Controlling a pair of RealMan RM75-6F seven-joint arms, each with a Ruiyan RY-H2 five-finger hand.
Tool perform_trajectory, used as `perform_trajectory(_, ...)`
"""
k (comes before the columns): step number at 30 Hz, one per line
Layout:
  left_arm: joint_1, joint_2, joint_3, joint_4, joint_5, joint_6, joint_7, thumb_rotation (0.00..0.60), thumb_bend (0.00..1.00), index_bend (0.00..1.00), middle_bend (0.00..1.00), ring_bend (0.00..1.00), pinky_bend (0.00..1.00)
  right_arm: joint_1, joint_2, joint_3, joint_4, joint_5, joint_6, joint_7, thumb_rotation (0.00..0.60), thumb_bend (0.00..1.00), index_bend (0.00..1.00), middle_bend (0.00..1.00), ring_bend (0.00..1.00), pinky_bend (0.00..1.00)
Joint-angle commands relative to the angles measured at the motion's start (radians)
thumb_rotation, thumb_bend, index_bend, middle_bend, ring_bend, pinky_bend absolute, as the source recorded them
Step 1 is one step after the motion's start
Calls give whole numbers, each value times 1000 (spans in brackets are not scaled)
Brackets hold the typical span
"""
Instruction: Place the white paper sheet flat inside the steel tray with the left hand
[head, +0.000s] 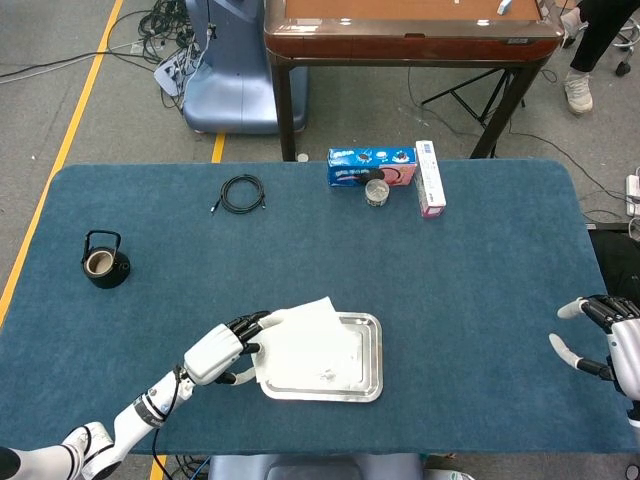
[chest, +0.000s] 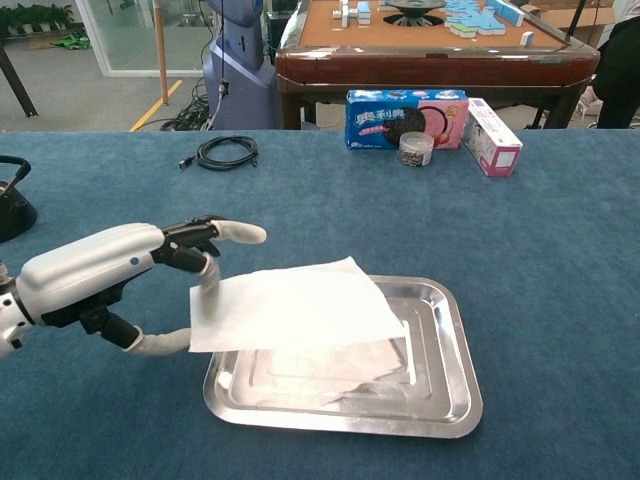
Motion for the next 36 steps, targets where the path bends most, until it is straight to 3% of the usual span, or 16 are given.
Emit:
perform_trajectory(1, 1, -4, -5, -2, -7, -5, 8, 600, 240, 376, 98, 0, 180, 0, 0, 0, 0, -1, 1, 0, 600, 261, 479, 501, 361, 322)
perform_trajectory(18, 9, 22, 3, -15, -13, -1, -2, 600, 183, 345, 97, 7, 192, 0, -1, -1, 0, -2, 1, -2, 600, 261, 479, 501, 361, 322)
perform_trajectory(22, 8, 50, -3, -44, -20, -3, 12, 600, 184, 327, 97, 76, 330, 0, -1, -2, -2, -4, 1, -4, 600, 261, 479, 501, 361, 322)
perform_trajectory(25, 2, 72, -11, -70, -20, -7, 50, 600, 184, 321, 128, 241, 507, 0, -2, -3, -3, -6, 1, -7, 600, 260, 479, 501, 361, 322)
perform_trajectory(27, -5, 88, -19, -95, -20, -14, 84, 600, 183, 315, 216, 379, 630, 0, -2, -4, -4, -8, 1, -8, 600, 260, 479, 501, 361, 322)
perform_trajectory(29, -11, 100, -22, -119, -21, -27, 111, 600, 195, 303, 437, 559, 801, 0, -2, -4, -4, -8, 1, -9, 600, 261, 479, 501, 361, 322)
perform_trajectory(32, -23, 122, -26, -166, -31, -63, 151, 600, 287, 289, 726, 772, 971, 0, -1, -3, -4, -6, 1, -8, 600, 261, 479, 501, 361, 322)
perform_trajectory(36, -35, 143, -36, -227, -56, -119, 213, 600, 419, 279, 921, 915, 1000, -1, 0, -2, -4, -4, 3, -5, 600, 261, 479, 501, 361, 322)
